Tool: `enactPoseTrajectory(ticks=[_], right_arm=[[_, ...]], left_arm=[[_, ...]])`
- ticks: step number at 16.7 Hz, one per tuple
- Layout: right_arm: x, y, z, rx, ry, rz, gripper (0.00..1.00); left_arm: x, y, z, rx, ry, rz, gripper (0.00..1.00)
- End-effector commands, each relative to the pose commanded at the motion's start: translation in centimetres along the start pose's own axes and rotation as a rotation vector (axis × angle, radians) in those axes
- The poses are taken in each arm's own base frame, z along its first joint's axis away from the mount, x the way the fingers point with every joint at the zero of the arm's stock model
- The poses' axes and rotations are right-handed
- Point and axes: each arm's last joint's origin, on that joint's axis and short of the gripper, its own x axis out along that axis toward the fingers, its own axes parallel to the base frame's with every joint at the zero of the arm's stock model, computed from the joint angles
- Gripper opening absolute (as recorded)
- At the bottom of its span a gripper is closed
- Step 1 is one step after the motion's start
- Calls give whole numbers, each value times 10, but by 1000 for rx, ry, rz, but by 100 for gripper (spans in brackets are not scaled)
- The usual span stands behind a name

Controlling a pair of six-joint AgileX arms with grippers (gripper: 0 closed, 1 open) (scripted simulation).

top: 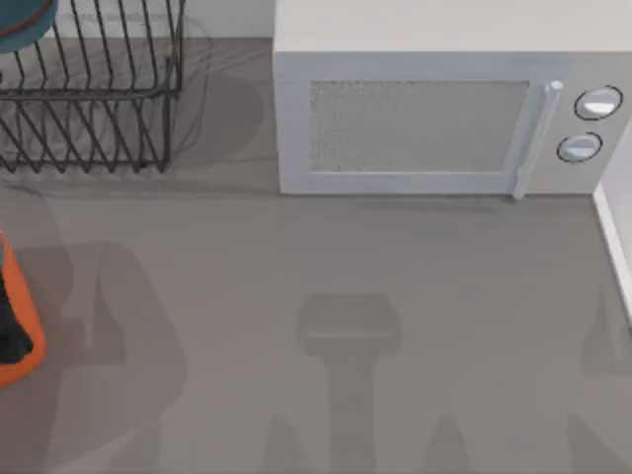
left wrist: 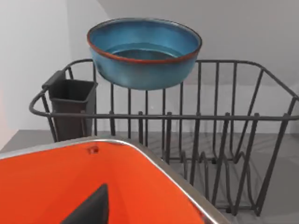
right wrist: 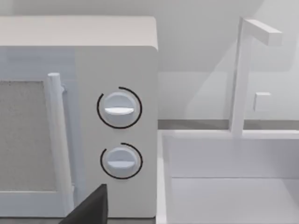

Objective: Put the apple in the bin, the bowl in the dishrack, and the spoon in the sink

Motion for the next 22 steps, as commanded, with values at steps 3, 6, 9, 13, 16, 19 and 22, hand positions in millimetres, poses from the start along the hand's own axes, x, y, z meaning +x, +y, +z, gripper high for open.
enactPoseTrajectory(ticks=[3,6,9,13,16,19,22], right_arm=[[0,0,0,0,0,0,100],[0,0,0,0,0,0,100],[0,0,0,-1,1,-1,100],[2,-6,12,-101,119,-48,100],[9,-15,26,-242,341,-88,100],[26,-31,35,-374,663,-74,100],[47,-53,38,-453,995,14,100]], left_arm=[[-2,0,-12,5,12,1,100],[-2,0,-13,5,12,1,100],[-2,0,-13,5,12,1,100],[-2,0,-13,5,12,1,100],[-2,0,-13,5,12,1,100],[-2,0,-13,5,12,1,100],[-2,0,-13,5,12,1,100]])
